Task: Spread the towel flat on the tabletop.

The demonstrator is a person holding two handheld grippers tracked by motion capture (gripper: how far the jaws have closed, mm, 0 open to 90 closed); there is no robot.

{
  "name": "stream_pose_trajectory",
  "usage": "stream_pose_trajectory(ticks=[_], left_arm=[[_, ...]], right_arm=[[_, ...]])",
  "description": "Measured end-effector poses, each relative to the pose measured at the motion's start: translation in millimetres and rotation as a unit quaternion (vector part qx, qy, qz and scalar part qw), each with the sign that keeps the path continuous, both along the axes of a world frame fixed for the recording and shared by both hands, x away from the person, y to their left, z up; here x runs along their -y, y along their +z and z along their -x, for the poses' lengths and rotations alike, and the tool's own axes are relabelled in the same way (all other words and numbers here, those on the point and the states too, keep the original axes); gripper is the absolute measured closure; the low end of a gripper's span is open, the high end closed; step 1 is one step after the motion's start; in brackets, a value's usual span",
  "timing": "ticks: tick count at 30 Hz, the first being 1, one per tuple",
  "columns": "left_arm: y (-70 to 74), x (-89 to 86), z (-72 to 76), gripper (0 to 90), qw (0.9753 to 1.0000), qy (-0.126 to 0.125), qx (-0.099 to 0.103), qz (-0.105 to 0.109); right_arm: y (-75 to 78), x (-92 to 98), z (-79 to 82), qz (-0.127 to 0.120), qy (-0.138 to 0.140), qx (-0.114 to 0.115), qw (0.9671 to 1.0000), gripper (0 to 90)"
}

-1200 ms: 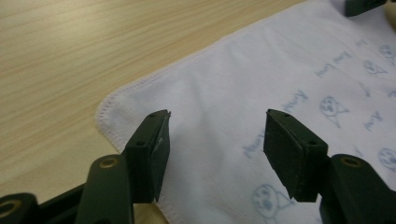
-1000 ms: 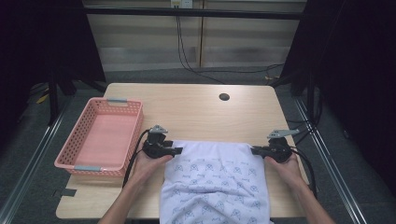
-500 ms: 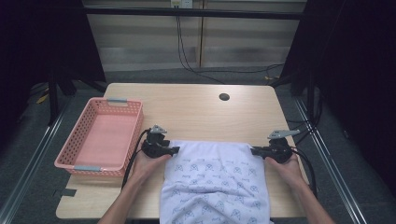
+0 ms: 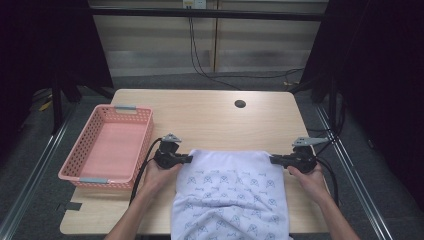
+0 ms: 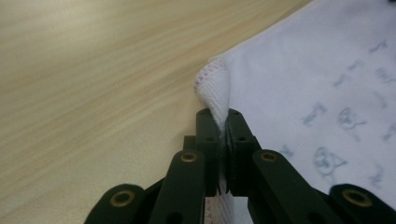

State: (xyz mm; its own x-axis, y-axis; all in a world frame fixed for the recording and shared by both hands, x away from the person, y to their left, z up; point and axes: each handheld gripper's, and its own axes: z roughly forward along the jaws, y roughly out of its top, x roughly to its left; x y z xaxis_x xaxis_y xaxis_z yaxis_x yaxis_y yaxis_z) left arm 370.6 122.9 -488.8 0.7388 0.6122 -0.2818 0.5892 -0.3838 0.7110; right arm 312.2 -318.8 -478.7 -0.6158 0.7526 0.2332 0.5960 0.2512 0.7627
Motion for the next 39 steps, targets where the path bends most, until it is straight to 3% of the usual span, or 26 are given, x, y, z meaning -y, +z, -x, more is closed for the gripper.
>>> stream_pose_trajectory(ticks=[6,8,10,13,15,21,27,31,36,39], left_arm=[[34.9,-3.8,6.9,86.2,0.9983,-0.006,0.033,0.048],[50.3,-3.8,7.2,86.2,0.9969,-0.008,0.046,0.063],[66.4,-2.8,6.9,86.2,0.996,-0.012,0.064,0.062],[88.5,-8.0,2.2,86.3,0.9927,-0.015,0.079,0.09],[97.1,-10.2,-1.6,86.3,0.9928,-0.012,0.088,0.08],[116.7,-19.9,-20.1,86.4,0.9915,0.007,0.104,0.079],[134.1,-22.6,-39.8,86.7,0.9899,0.023,0.114,0.082],[145.4,-20.1,-55.3,86.7,0.9897,0.028,0.116,0.079],[163.5,-16.1,-70.5,86.7,0.9874,0.035,0.132,0.08],[179.6,-18.8,-78.0,86.7,0.9832,0.043,0.151,0.094]], right_arm=[[28.9,14.4,1.7,-0.026,-0.014,0.035,0.9989,85.8],[37.9,17.5,-0.2,-0.032,-0.019,0.046,0.9983,85.8],[49.0,19.2,-3.3,-0.038,-0.019,0.058,0.9974,85.8],[67.8,18.9,-8.9,-0.044,-0.019,0.078,0.9958,85.8],[77.3,19.0,-11.7,-0.053,-0.016,0.091,0.9943,85.8],[97.8,21.5,-26.8,-0.066,-0.024,0.109,0.9916,86.0],[121.7,19.4,-53.8,-0.062,-0.027,0.125,0.9898,86.1],[130.9,18.1,-75.0,-0.059,-0.048,0.13,0.9886,86.4],[146.1,15.7,-96.7,-0.053,-0.067,0.134,0.9873,86.9],[160.9,15.0,-106.3,-0.051,-0.075,0.142,0.9857,87.0]])
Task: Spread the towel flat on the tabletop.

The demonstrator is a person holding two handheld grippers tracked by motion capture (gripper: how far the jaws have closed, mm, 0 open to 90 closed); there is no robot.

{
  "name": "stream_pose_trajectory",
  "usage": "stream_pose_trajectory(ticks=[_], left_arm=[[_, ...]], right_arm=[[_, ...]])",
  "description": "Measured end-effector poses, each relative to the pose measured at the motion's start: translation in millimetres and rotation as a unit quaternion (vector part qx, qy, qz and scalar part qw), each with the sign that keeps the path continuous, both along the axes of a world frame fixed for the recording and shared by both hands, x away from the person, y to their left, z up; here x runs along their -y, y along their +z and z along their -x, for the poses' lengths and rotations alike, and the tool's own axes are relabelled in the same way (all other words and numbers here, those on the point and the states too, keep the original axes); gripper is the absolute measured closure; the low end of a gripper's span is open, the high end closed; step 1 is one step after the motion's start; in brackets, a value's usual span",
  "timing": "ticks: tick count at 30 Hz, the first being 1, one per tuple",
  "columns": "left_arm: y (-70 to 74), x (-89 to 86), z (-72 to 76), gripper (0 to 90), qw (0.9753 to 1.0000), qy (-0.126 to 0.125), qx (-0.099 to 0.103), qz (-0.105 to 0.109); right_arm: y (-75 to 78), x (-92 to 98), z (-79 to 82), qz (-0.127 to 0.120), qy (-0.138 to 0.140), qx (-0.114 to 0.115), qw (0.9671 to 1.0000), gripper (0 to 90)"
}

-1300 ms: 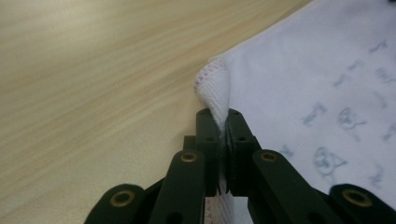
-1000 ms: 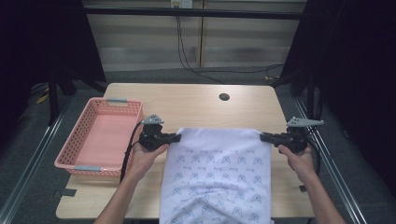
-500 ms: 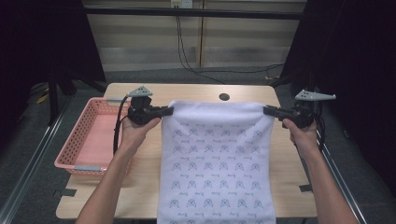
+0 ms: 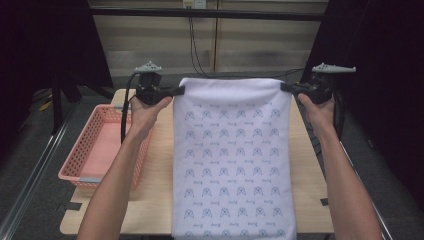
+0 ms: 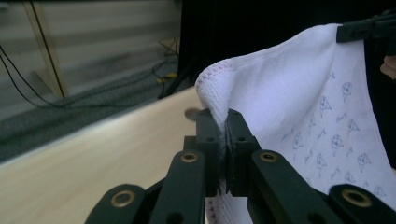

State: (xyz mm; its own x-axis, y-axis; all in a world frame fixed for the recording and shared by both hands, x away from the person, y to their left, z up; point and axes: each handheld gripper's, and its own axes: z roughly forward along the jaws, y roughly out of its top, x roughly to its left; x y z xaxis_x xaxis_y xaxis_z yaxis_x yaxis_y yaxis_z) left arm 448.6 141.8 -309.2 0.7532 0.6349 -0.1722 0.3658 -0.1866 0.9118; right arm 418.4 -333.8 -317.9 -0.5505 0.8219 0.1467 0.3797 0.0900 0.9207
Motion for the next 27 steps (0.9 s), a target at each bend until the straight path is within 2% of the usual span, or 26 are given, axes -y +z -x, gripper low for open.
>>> stream_pose_trajectory(ticks=[1,4,6,9,12,15,16,18,19,21,25,27], left_arm=[[4.0,-1.4,-1.3,86.7,0.9999,0.002,0.002,0.013],[0.9,-0.9,1.9,86.7,0.9999,0.005,-0.002,0.016],[-7.6,1.6,8.1,86.7,0.9998,0.002,-0.009,-0.015],[-19.0,1.1,22.9,86.8,0.9997,-0.019,-0.015,-0.01],[-28.8,2.6,41.9,86.7,0.9992,-0.036,-0.016,-0.002],[-36.8,3.0,60.4,86.7,0.9988,-0.045,-0.015,-0.012],[-40.9,2.3,68.8,86.7,0.9985,-0.048,-0.018,-0.02],[-48.9,-1.8,82.6,86.6,0.9981,-0.048,-0.018,-0.035],[-53.6,-5.1,89.5,86.7,0.9979,-0.053,-0.025,-0.026],[-60.7,-8.4,102.5,86.7,0.9975,-0.057,-0.032,-0.028],[-75.2,-13.4,137.6,86.6,0.9957,-0.079,-0.038,-0.031],[-84.5,-17.8,150.0,86.6,0.9948,-0.085,-0.054,-0.015]], right_arm=[[6.9,-0.1,-2.7,0.0,-0.004,0.004,1.0,87.0],[18.7,-0.5,-3.4,-0.029,0.004,0.02,0.9994,87.1],[13.7,-1.8,0.3,-0.019,0.009,0.016,0.9997,87.2],[-0.1,-2.3,14.2,-0.014,0.029,0.005,0.9995,87.1],[-9.3,-0.6,32.0,-0.021,0.044,-0.004,0.9988,87.1],[-12.0,1.3,53.8,-0.02,0.058,-0.007,0.9981,87.1],[-12.0,1.7,62.7,-0.012,0.059,-0.009,0.9982,87.1],[-12.1,3.9,81.4,-0.019,0.068,-0.011,0.9974,87.0],[-13.3,5.7,93.5,-0.022,0.074,-0.01,0.997,87.0],[-18.4,7.5,108.3,-0.02,0.084,-0.016,0.9961,87.0],[-40.0,4.1,140.8,-0.004,0.103,-0.042,0.9938,87.0],[-53.2,0.5,156.7,0.008,0.113,-0.061,0.9917,87.0]])
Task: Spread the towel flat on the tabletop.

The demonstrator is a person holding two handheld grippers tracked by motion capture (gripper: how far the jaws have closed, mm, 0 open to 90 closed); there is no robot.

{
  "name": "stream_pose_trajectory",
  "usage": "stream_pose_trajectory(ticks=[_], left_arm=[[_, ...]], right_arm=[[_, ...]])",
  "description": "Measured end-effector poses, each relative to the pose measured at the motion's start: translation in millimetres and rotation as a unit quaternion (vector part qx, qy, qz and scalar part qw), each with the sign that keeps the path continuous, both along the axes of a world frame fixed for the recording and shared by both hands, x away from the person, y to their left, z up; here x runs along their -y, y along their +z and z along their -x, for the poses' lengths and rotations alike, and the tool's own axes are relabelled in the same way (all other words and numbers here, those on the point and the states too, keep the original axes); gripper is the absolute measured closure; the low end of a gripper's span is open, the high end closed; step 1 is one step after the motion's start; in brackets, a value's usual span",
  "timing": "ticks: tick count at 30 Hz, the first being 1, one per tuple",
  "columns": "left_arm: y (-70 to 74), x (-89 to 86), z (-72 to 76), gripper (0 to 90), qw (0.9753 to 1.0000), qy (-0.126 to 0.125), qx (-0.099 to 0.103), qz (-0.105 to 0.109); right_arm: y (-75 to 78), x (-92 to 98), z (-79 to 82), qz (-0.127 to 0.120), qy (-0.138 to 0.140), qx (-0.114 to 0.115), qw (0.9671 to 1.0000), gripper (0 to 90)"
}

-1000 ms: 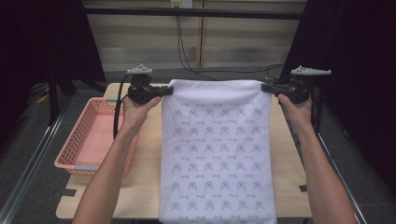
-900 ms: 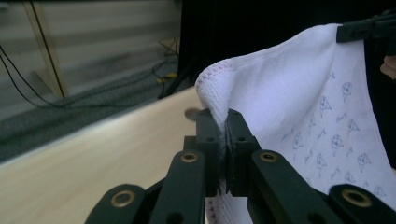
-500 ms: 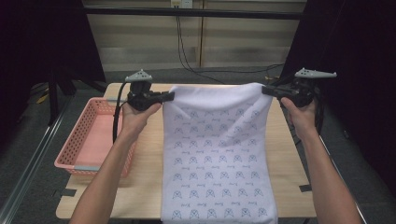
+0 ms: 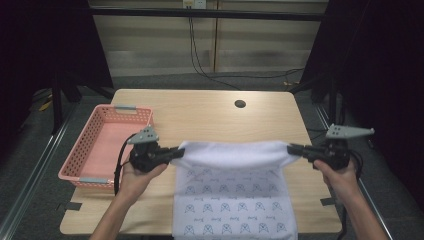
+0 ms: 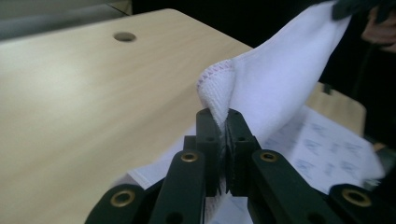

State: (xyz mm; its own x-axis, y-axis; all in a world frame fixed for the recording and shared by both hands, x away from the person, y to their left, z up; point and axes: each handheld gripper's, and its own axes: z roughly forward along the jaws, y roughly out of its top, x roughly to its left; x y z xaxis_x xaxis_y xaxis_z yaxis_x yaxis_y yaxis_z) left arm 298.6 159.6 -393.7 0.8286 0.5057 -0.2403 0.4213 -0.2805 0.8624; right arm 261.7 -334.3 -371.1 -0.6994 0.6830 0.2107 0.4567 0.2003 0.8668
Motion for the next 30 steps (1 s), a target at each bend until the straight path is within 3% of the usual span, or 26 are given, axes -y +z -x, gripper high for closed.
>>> stream_pose_trajectory(ticks=[5,8,10,13,17,19,21,24,25,26,30], left_arm=[[-38.6,-7.7,35.3,86.6,0.9989,-0.007,-0.046,-0.006],[-54.9,-6.7,51.0,86.5,0.9969,-0.015,-0.072,-0.03],[-69.7,-6.9,58.3,86.4,0.9947,-0.018,-0.095,-0.034],[-82.9,-2.8,59.7,86.4,0.9915,-0.024,-0.108,-0.069],[-88.0,1.9,59.3,86.4,0.9906,-0.032,-0.115,-0.068],[-89.6,3.1,59.6,86.3,0.9896,-0.036,-0.114,-0.08],[-91.6,3.0,57.3,86.3,0.9884,-0.032,-0.122,-0.084],[-95.8,7.8,53.1,86.3,0.9863,-0.028,-0.119,-0.111],[-95.8,7.8,53.1,86.3,0.9863,-0.028,-0.119,-0.111],[-97.8,12.0,50.5,86.4,0.9846,-0.024,-0.119,-0.126],[-102.0,11.7,41.1,86.6,0.9832,-0.027,-0.138,-0.116]], right_arm=[[-32.7,-4.5,38.1,0.027,0.016,-0.046,0.9985,87.0],[-56.6,-7.1,54.3,0.048,0.023,-0.078,0.9955,87.0],[-71.7,-10.5,60.5,0.059,0.024,-0.1,0.9929,87.0],[-87.3,-14.2,63.5,0.064,0.025,-0.121,0.9903,87.0],[-102.2,-17.6,63.1,0.078,0.024,-0.153,0.9848,87.0],[-108.7,-20.1,63.8,0.092,0.028,-0.164,0.9818,86.9],[-111.0,-22.2,63.6,0.098,0.024,-0.165,0.9811,86.9],[-118.4,-26.4,59.8,0.124,0.026,-0.173,0.9767,86.8],[-118.5,-26.5,58.3,0.121,0.024,-0.176,0.9767,86.8],[-119.7,-25.9,56.4,0.113,0.024,-0.179,0.9769,86.9],[-120.7,-23.9,54.8,0.107,0.022,-0.182,0.9773,87.0]])
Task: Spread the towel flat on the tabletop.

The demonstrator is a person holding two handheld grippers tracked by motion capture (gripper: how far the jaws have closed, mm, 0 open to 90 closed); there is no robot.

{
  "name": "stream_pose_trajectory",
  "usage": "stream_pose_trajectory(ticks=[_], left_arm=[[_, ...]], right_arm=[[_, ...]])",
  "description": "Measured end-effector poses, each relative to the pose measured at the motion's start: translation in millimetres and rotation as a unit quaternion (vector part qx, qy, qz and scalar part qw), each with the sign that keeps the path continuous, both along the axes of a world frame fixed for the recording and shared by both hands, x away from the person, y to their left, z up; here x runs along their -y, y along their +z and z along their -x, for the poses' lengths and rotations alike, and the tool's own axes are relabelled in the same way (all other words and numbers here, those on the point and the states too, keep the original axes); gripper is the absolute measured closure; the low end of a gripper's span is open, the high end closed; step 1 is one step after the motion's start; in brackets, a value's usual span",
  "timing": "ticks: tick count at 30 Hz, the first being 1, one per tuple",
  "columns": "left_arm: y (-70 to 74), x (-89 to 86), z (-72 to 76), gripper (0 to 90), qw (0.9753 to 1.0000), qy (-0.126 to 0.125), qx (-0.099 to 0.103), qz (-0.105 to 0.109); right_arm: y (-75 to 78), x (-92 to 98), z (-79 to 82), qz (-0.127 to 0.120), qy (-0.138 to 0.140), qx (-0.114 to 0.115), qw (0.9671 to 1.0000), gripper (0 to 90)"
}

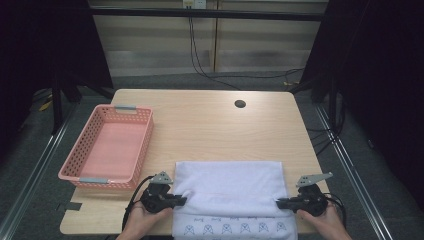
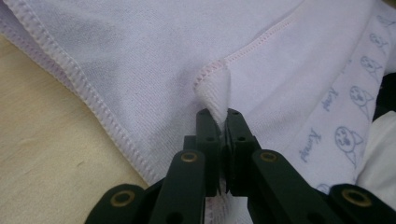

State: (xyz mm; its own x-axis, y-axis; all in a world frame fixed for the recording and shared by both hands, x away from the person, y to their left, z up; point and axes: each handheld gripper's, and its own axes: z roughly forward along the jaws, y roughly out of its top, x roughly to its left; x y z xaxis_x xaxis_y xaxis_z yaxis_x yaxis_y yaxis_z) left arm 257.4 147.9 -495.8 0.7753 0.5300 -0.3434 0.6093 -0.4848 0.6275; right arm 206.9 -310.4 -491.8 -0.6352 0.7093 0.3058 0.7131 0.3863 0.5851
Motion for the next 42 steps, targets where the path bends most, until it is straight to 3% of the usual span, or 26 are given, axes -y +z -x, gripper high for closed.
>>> stream_pose_trajectory(ticks=[5,7,11,15,18,21,27,29,33,38,40,42], left_arm=[[0.3,3.2,-7.0,87.1,0.9999,0.013,0.006,-0.009],[1.7,7.3,-11.2,87.1,0.9993,0.015,0.025,-0.024],[0.8,10.4,-31.2,87.1,0.9994,0.026,0.013,-0.019],[0.2,15.5,-51.6,87.2,0.999,0.035,0.018,-0.021],[-1.0,19.1,-67.5,87.2,0.9987,0.048,0.01,-0.015],[-1.5,22.5,-83.0,87.3,0.9985,0.05,0.017,-0.018],[-3.5,26.9,-107.3,87.3,0.9974,0.068,0.018,-0.012],[-3.0,30.7,-118.8,87.3,0.9959,0.087,0.02,-0.018],[-4.3,36.7,-139.1,87.3,0.9936,0.109,0.024,-0.017],[-4.0,42.2,-163.3,87.3,0.9934,0.11,0.023,-0.024],[-3.8,46.6,-171.2,87.3,0.9921,0.118,0.029,-0.028],[-4.3,47.2,-178.9,87.3,0.9916,0.123,0.029,-0.028]], right_arm=[[-1.2,2.0,-6.5,-0.001,-0.005,0.005,1.0,87.1],[-1.4,2.1,-9.3,0.0,-0.008,0.01,0.9999,87.2],[-0.7,1.3,-14.7,0.015,-0.02,0.027,0.9993,87.2],[-0.8,1.1,-22.9,0.021,-0.029,0.035,0.9987,87.3],[-1.6,4.1,-35.3,0.023,-0.039,0.037,0.9983,87.2],[-3.7,9.7,-50.9,0.003,-0.05,0.024,0.9985,87.2],[-4.9,12.6,-74.8,0.005,-0.063,0.03,0.9976,87.2],[-5.3,14.8,-93.1,0.005,-0.067,0.027,0.9974,87.2],[-5.7,16.2,-110.2,0.009,-0.074,0.029,0.9968,87.2],[-7.6,21.6,-131.0,0.001,-0.081,0.03,0.9962,87.3],[-7.3,20.7,-140.9,0.011,-0.084,0.037,0.9957,87.3],[-8.9,22.7,-150.4,0.003,-0.092,0.037,0.9951,87.3]])
